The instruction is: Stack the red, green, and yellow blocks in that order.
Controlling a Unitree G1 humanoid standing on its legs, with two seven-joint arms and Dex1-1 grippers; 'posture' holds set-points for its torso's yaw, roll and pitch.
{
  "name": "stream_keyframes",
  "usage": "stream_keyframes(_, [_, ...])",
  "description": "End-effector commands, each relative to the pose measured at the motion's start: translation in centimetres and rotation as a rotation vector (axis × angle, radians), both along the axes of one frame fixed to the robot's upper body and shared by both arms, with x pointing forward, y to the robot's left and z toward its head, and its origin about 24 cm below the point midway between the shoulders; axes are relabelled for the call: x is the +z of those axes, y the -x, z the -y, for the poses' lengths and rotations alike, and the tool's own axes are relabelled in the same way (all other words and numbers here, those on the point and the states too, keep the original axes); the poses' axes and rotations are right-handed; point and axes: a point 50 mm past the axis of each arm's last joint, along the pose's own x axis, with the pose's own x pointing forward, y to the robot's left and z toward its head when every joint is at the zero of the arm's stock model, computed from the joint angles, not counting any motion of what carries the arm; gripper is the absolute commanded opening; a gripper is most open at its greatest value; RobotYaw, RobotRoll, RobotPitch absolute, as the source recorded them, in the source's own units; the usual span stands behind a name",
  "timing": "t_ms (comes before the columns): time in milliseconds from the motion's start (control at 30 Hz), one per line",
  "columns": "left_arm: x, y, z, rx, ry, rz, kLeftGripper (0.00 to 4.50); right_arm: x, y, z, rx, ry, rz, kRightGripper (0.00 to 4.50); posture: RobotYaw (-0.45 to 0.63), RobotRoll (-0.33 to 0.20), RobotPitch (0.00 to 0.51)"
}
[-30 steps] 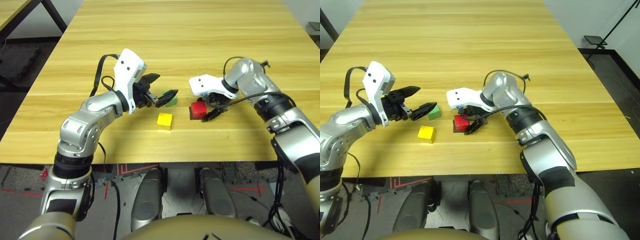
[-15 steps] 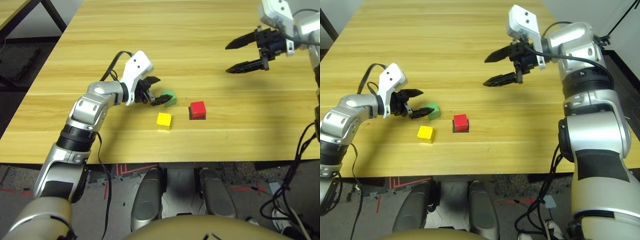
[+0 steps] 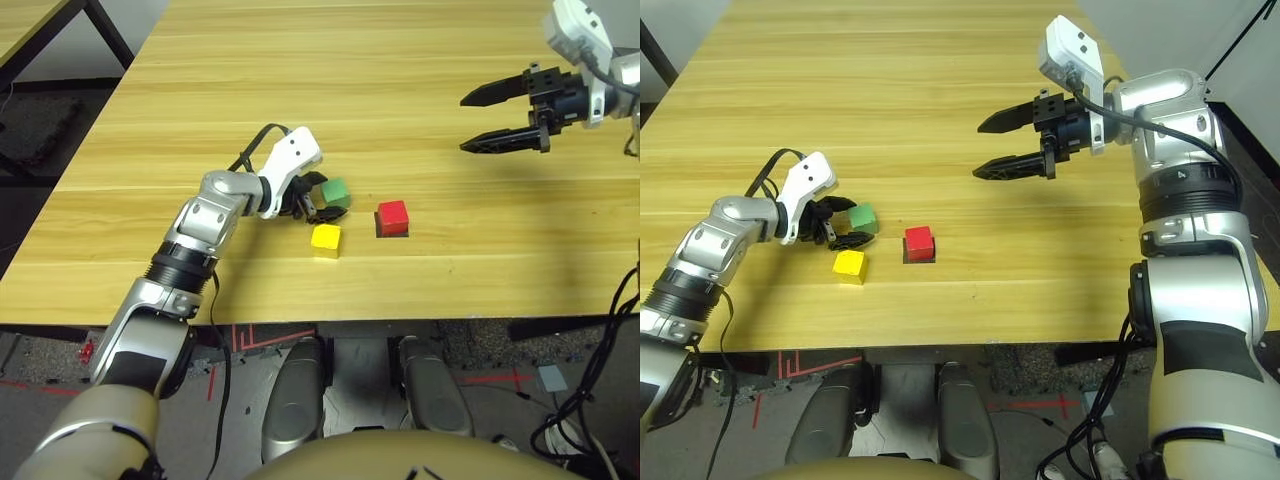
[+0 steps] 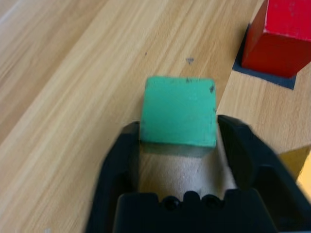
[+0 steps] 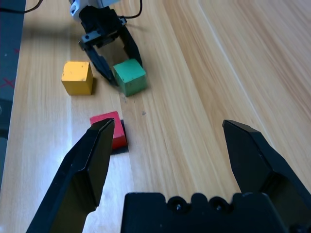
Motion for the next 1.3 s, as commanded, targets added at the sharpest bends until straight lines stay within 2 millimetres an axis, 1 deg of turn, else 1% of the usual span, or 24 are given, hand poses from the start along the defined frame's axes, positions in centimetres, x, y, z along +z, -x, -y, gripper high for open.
stream_keyframes(33, [1.7,-0.5,0.8,-0.026,0.001,0.052,2.02,-0.1,0.3,0.6,-0.034,-0.017,0.006,4.5,0.22,-0.097,0.097])
stream_keyframes(100, [2.8,-0.7,1.3,-0.035,0.02,0.075,2.02,-0.3,0.3,0.7,-0.044,-0.023,0.003,4.5,0.23,-0.086,0.098])
stream_keyframes(233, [5.4,-0.5,3.2,-0.087,0.077,0.096,2.02,-1.1,0.6,1.1,-0.041,-0.021,-0.011,4.5,0.23,-0.077,0.098])
stream_keyframes(267, [6.0,-0.2,3.8,-0.114,0.078,0.097,2.02,-1.4,0.8,1.3,-0.035,-0.015,-0.022,4.5,0.23,-0.072,0.096])
stream_keyframes(367, [7.3,1.6,6.6,-0.245,0.083,0.07,2.02,-3.0,1.5,2.2,-0.005,-0.006,-0.072,4.5,0.23,-0.06,0.099])
stream_keyframes(400, [7.4,2.2,7.3,-0.274,0.084,0.057,2.02,-3.4,1.7,2.5,-0.006,-0.009,-0.084,4.5,0.22,-0.057,0.101])
stream_keyframes(467, [7.3,2.8,8.0,-0.299,0.082,0.036,2.02,-3.9,1.8,2.7,-0.012,-0.014,-0.094,4.5,0.21,-0.053,0.102])
stream_keyframes(600, [6.1,3.3,9.1,-0.336,0.062,0.004,2.02,-4.5,2.1,2.8,-0.029,-0.036,-0.099,4.5,0.19,-0.039,0.105])
stream_keyframes(700, [4.9,3.1,9.3,-0.317,0.06,-0.023,2.02,-4.5,2.4,3.0,-0.042,-0.044,-0.094,4.5,0.17,-0.034,0.104])
stream_keyframes(900, [3.1,3.0,9.0,-0.309,0.035,-0.048,2.02,-4.3,3.0,3.0,-0.061,-0.056,-0.087,4.5,0.14,-0.033,0.107])
stream_keyframes(1033, [3.0,2.8,8.9,-0.305,0.031,-0.04,2.02,-4.4,3.3,3.1,-0.076,-0.063,-0.095,4.5,0.14,-0.03,0.105])
stream_keyframes(1300, [3.7,1.8,8.4,-0.28,0.023,0.005,2.02,-4.6,3.2,2.8,-0.083,-0.08,-0.096,4.5,0.15,-0.025,0.099])
